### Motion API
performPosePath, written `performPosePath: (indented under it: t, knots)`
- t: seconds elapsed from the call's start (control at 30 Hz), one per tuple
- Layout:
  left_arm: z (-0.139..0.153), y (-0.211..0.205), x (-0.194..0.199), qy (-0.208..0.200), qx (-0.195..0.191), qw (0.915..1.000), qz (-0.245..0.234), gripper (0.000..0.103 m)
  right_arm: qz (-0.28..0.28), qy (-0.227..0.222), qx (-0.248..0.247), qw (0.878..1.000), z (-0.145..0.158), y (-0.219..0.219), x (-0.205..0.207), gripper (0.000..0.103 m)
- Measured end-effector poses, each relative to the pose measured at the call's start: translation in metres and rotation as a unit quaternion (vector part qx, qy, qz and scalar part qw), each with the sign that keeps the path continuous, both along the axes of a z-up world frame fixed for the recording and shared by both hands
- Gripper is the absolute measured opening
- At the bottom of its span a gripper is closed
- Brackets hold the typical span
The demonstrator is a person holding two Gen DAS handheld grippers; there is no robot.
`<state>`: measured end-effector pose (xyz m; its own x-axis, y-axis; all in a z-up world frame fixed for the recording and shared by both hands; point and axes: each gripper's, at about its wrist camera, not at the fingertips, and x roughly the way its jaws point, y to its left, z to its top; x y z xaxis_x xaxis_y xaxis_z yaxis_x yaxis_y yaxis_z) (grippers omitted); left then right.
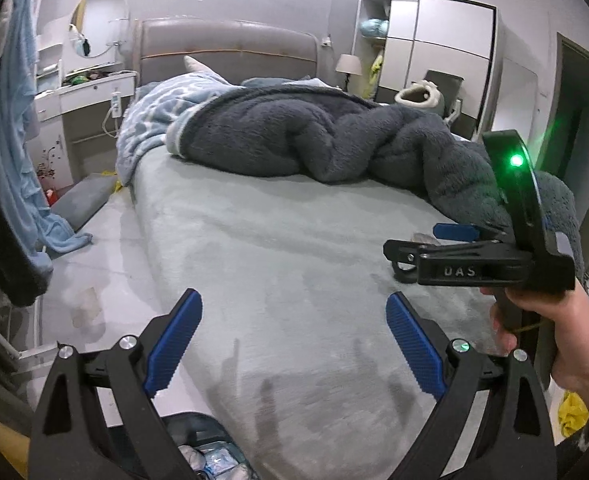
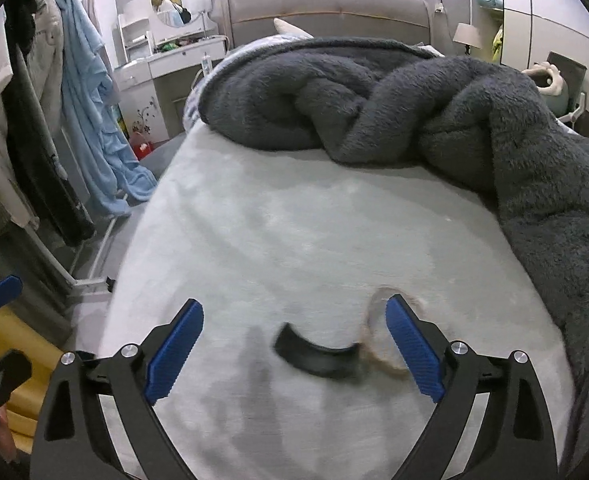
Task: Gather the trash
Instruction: 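Close the right tool on the cardboard tape roll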
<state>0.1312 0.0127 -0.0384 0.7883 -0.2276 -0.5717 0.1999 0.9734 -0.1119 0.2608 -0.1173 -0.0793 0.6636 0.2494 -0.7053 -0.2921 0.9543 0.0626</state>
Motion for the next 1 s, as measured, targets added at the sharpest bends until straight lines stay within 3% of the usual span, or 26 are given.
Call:
performPosePath:
  t: [0.17,0.3,0.47,0.53,0.57,0.77,0.87,1.0]
  knots:
    - [-0.008,-0.022,0.012,0.006,0.011,0.9994,-0.031,0.095,0.005,0.036,0.042,0.998,-0.005,-0.03,0.015,0.093]
    - [-0.011,-0.042,0.02,0.005,0.018,0.9979,-0.061,0.095,0.015,0.046,0.035,0.998,-0.011,-0.043,0.019,0.093]
    - [-0.019,-0.063,0.031,0.009,0.024,0.9956,-0.091,0.095,0.002,0.054,0.06,0.997,-0.014,-0.059,0.023,0.092]
    - [-0.022,-0.068,0.035,0.012,0.024,0.9951,-0.096,0.095,0.002,0.059,0.064,0.996,-0.014,-0.062,0.024,0.075]
    - [-0.024,-0.07,0.037,0.014,0.023,0.9948,-0.098,0.095,0.0,0.062,0.062,0.996,-0.016,-0.063,0.025,0.072]
    - [-0.027,-0.079,0.045,0.03,0.008,0.9937,-0.107,0.095,-0.006,0.075,0.058,0.995,-0.027,-0.061,0.03,0.062]
    - [-0.03,-0.092,0.047,0.036,0.014,0.993,-0.112,0.094,-0.01,0.075,0.048,0.996,-0.032,-0.058,0.03,0.052]
    - [-0.034,-0.107,0.052,0.044,0.015,0.9915,-0.121,0.091,-0.009,0.074,0.073,0.995,-0.026,-0.068,0.027,0.044]
